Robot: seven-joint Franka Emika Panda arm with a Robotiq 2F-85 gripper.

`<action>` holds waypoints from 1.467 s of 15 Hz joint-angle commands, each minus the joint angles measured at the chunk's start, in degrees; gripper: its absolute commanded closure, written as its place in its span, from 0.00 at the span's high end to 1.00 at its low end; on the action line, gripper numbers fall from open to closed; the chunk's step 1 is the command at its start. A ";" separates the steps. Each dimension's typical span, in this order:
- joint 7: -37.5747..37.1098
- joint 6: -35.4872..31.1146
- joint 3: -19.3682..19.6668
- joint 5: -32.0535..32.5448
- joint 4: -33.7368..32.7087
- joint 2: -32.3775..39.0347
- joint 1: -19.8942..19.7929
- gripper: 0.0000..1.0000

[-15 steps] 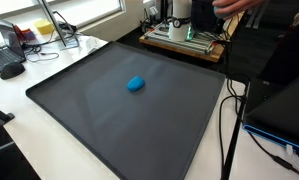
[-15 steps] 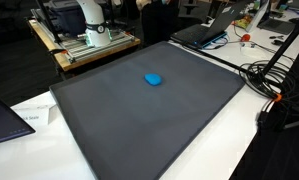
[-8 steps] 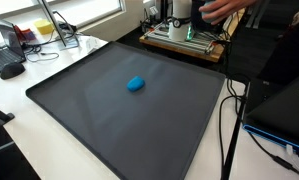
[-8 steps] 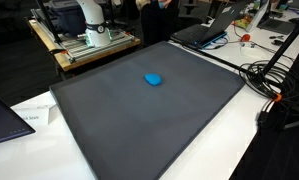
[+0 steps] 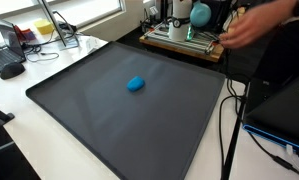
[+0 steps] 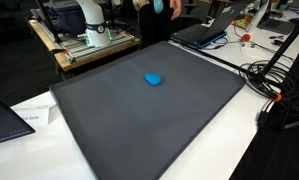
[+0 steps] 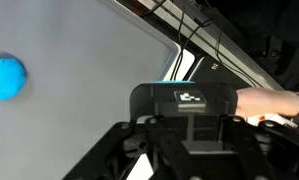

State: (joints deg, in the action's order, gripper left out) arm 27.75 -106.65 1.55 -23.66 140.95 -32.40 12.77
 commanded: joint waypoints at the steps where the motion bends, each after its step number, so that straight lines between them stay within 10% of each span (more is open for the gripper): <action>1: -5.30 0.18 -1.06 1.47 -0.01 -0.85 -2.16 0.22; 7: -23.51 -7.93 -6.49 8.01 -13.82 16.33 -5.65 0.22; 14: -43.36 -8.85 -7.55 31.13 -27.54 33.20 -9.13 0.22; 15: -38.91 -11.06 -7.22 26.01 -22.59 29.05 -8.16 0.47; 21: -41.88 -10.45 -6.82 29.71 -26.57 33.56 -8.65 0.47; 22: -41.89 -10.33 -6.82 29.71 -26.68 33.52 -8.65 0.22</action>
State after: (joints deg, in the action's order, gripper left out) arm -14.17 -117.11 -5.71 6.07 114.38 1.11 3.68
